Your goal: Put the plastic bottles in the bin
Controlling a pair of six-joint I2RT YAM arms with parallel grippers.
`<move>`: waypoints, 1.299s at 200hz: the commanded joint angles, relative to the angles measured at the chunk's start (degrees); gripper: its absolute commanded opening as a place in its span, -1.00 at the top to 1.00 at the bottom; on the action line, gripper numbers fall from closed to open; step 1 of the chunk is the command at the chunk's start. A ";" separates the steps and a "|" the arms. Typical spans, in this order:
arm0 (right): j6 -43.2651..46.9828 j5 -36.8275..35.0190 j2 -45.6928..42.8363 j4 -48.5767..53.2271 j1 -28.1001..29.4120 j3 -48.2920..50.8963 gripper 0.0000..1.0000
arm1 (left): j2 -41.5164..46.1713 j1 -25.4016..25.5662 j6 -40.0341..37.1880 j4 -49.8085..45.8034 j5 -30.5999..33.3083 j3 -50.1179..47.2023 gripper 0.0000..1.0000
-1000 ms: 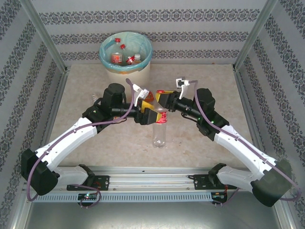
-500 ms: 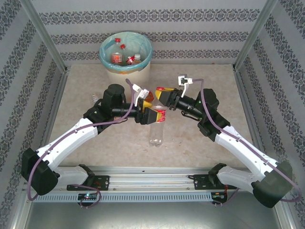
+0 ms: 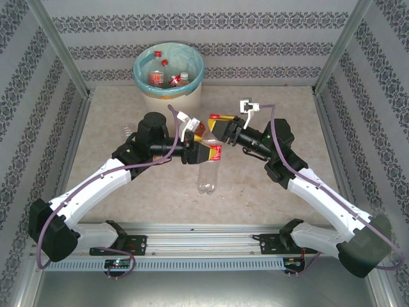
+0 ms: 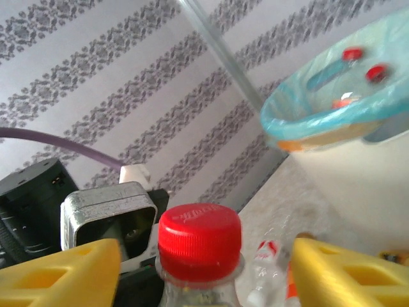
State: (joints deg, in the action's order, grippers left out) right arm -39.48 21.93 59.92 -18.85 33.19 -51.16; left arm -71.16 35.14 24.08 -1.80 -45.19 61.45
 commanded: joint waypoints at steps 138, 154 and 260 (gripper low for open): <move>4.04 -26.33 -12.81 10.90 -0.08 3.95 -0.47 | -13.17 -20.71 -13.81 3.02 34.59 31.73 -0.06; 3.17 -25.02 -11.79 10.75 -0.08 3.61 -0.45 | -17.35 -21.74 -16.59 3.45 36.46 35.38 -0.05; -1.11 -24.73 -11.20 11.18 0.03 7.27 -0.40 | -35.39 -26.21 -21.36 -2.06 38.57 46.62 -0.05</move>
State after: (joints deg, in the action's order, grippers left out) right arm -39.16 -2.90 50.02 -7.38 33.23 -44.88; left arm -104.25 9.82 4.69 0.08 -7.27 105.19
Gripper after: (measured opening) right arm 0.701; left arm 0.528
